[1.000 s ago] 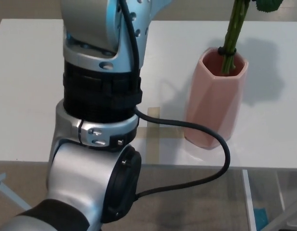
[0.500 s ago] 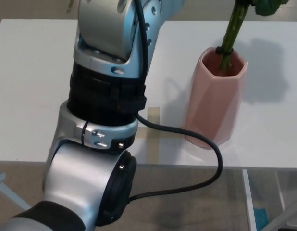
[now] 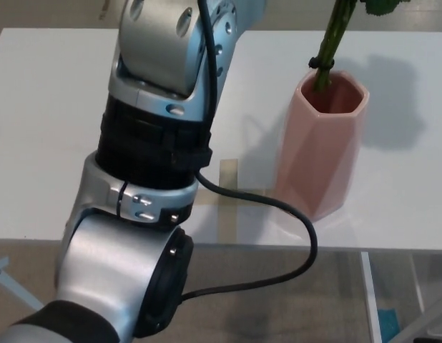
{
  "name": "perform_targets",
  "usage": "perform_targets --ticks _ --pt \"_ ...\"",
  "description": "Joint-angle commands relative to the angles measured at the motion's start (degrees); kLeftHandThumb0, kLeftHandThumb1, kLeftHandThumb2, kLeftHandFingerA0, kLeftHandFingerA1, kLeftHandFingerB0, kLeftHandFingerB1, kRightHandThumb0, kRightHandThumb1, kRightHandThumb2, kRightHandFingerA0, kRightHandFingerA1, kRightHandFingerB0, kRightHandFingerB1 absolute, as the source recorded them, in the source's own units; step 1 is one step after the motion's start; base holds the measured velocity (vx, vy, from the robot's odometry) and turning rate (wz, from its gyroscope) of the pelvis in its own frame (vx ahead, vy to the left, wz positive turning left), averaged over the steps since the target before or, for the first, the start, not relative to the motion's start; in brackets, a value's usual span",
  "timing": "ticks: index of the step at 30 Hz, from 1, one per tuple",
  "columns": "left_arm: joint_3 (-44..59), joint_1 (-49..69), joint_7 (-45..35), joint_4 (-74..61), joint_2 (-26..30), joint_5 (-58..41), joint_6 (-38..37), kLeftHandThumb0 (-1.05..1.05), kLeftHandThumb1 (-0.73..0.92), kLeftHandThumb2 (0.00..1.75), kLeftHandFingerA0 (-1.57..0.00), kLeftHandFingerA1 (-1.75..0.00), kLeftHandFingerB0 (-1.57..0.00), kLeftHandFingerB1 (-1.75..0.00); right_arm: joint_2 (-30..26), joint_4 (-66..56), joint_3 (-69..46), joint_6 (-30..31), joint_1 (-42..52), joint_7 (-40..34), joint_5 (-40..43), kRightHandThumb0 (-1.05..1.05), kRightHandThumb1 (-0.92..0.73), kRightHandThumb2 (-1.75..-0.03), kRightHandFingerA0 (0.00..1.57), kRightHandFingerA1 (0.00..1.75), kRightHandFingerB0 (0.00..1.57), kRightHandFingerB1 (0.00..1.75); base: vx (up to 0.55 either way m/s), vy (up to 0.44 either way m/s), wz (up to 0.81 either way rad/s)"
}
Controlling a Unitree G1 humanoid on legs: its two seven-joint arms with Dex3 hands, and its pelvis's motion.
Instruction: Use the left hand to pick up the rose and then lift and insert it into the pink vase.
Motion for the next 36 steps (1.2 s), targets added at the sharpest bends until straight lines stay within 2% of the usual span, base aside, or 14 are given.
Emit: perform_targets --ticks 1,14,18,20,27,30,36 --pt "-0.77 1.08 0.19 0.53 0.10 0.97 -2.47 -0.20 0.80 0.68 -0.96 -1.45 -0.81 -0.82 -0.24 0.29 -0.17 0.27 0.18 0.38 0.30 -0.25 -0.55 -0.54 0.74 0.51 0.66 0.48 0.00 0.000 0.00" --pt "-1.40 2.13 0.39 0.75 -1.46 0.42 -2.55 -0.19 0.81 0.68 -0.97 -1.43 -0.82 -0.88 -0.13 -0.09 -0.12 0.41 -0.04 0.39 0.30 -0.24 -0.55 -0.54 0.75 0.52 0.65 0.47 0.00 0.000 0.00" --pt "-2.06 2.77 0.86 0.73 -2.02 1.04 -2.65 -0.18 0.83 0.65 -0.94 -1.42 -0.81 -0.87 -0.09 -0.10 -0.36 0.58 -0.20 0.74 0.60 -0.26 -0.55 -0.54 0.74 0.52 0.65 0.48 0.00 0.000 0.00" --pt "-2.94 3.63 1.17 0.07 -2.35 1.62 -2.45 -0.18 0.82 0.66 -0.87 -1.45 -0.81 -0.86 -0.04 -0.15 -0.44 0.51 -0.17 0.93 0.67 -0.26 -0.55 -0.54 0.74 0.52 0.65 0.48 0.00 0.000 0.00" --pt "-3.28 4.23 0.95 0.13 -2.93 1.58 -3.05 -0.19 0.81 0.67 -0.87 -1.49 -0.82 -0.79 -0.07 -0.46 -0.48 0.29 -0.32 1.10 0.64 -0.25 -0.55 -0.54 0.74 0.52 0.66 0.48 0.00 0.000 0.00" --pt "-3.47 4.91 0.55 0.16 -3.06 1.60 -3.41 -0.19 0.81 0.68 -0.94 -1.46 -0.82 -0.78 -0.05 -0.64 -0.35 0.13 -0.39 1.22 0.52 -0.26 -0.55 -0.55 0.75 0.52 0.66 0.48 0.00 0.000 0.00" --pt "-3.88 6.08 0.28 0.02 -3.43 1.78 -3.87 -0.19 0.81 0.67 -0.91 -1.46 -0.84 -0.81 -0.09 -0.71 -0.28 -0.17 -0.50 1.44 0.42 -0.27 -0.55 -0.55 0.75 0.52 0.66 0.48 0.00 0.000 0.00"
